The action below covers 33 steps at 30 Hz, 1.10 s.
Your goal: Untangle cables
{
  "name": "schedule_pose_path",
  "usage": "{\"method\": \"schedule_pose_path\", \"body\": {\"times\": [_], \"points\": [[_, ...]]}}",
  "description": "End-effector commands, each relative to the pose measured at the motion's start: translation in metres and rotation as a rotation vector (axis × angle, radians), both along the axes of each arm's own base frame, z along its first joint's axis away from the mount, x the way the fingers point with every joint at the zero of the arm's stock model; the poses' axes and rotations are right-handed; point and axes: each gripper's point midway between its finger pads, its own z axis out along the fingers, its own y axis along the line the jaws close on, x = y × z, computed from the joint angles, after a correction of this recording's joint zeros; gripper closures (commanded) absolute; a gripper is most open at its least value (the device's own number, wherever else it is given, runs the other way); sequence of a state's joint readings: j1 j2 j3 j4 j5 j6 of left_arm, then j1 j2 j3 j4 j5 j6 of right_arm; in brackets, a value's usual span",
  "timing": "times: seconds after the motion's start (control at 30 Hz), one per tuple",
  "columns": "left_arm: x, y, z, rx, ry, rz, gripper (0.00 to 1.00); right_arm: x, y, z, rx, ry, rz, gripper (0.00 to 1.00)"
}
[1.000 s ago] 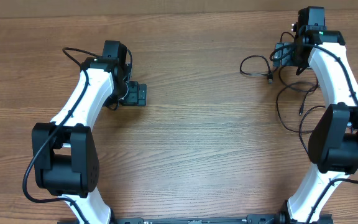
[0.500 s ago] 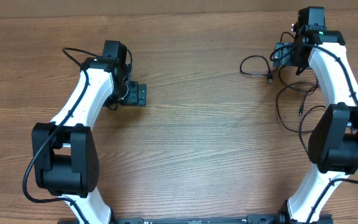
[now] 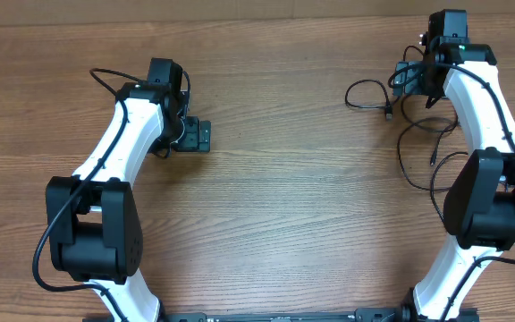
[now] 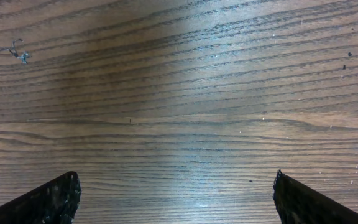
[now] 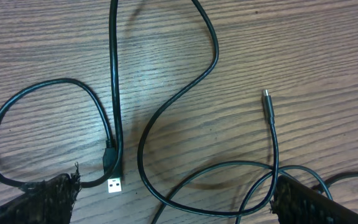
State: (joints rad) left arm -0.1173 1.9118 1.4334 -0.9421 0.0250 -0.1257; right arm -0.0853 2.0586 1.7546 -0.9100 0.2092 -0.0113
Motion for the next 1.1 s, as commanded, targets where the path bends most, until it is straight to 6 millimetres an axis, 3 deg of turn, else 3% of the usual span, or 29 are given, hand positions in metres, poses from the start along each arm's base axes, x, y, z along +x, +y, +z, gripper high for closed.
{"method": "schedule_pose_path", "body": {"times": [0.0, 0.17, 0.27, 0.3, 0.4, 0.57, 0.67, 0.87, 1.07], "points": [[0.003, 0.001, 0.005, 0.007, -0.021, -0.017, 0.01, 0.002, -0.001, -0.004, 0.003, 0.003, -0.005, 0.00], [0.003, -0.001, 0.011, 0.005, -0.036, -0.021, 0.00, 0.002, -0.001, -0.004, 0.003, 0.003, -0.005, 0.00], [0.004, -0.008, 0.031, -0.001, -0.088, -0.036, 0.01, 0.002, -0.001, -0.004, 0.003, 0.003, -0.005, 0.00], [0.004, -0.014, 0.054, -0.010, -0.150, -0.052, 0.01, 0.002, -0.001, -0.004, 0.003, 0.003, -0.005, 0.00], [0.000, -0.025, 0.095, -0.028, -0.259, -0.081, 0.00, 0.002, -0.001, -0.004, 0.003, 0.003, -0.005, 0.00], [-0.015, -0.039, 0.155, -0.060, -0.417, -0.122, 0.01, 0.002, -0.001, -0.004, 0.003, 0.003, -0.005, 0.00], [-0.024, -0.041, 0.181, -0.075, -0.488, -0.131, 0.00, 0.002, -0.001, -0.004, 0.003, 0.003, -0.005, 0.00], [-0.030, -0.039, 0.196, -0.081, -0.530, -0.129, 0.00, 0.002, -0.001, -0.004, 0.003, 0.003, -0.005, 0.00], [-0.034, -0.038, 0.184, -0.076, -0.502, -0.130, 0.01, 0.002, -0.001, -0.004, 0.003, 0.003, -0.005, 0.00]]}}
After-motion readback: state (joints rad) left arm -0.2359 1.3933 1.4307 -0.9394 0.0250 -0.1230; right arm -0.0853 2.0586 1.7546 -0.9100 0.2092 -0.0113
